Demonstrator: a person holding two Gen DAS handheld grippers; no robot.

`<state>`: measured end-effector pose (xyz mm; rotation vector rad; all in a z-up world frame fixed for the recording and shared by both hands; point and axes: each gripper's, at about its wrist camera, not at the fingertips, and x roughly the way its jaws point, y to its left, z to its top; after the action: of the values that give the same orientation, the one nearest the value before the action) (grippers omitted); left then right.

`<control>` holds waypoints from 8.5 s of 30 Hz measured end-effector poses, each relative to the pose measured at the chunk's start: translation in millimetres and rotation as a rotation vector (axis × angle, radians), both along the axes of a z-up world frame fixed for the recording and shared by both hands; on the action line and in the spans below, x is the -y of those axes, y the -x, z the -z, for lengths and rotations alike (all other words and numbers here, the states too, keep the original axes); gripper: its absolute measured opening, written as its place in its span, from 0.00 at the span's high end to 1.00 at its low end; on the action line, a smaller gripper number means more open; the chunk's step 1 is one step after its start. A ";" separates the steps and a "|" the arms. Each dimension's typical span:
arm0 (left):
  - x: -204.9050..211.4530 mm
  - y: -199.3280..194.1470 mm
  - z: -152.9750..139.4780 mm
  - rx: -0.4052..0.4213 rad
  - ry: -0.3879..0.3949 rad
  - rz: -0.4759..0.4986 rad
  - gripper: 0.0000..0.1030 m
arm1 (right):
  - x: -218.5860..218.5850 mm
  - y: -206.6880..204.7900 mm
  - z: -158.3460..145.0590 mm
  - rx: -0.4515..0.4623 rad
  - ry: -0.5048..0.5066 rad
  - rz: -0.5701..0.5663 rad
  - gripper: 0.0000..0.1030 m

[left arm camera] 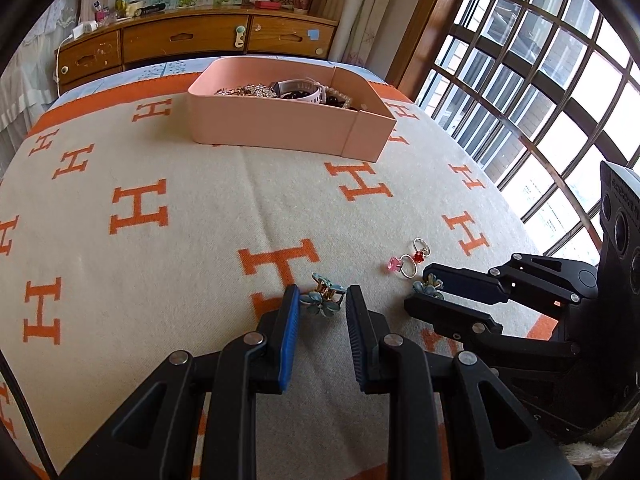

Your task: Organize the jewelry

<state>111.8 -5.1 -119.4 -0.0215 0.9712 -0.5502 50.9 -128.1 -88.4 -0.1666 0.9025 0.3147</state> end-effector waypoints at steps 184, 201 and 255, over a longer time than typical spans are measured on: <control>-10.5 -21.5 0.7 -0.037 -0.027 0.098 0.93 | 8.1 -26.9 1.0 -0.039 -0.039 0.147 0.91; -4.4 -63.5 -117.1 0.179 -0.071 0.026 0.93 | 40.9 -63.8 -135.1 0.135 -0.289 0.170 0.93; 1.7 -11.9 -107.7 0.181 -0.304 -0.323 0.01 | 50.0 -36.9 -106.5 0.083 -0.342 0.336 0.69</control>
<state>123.8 -6.8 -11.8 0.1397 0.8443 -0.1021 87.8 -178.1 18.1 0.2847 0.7665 0.1435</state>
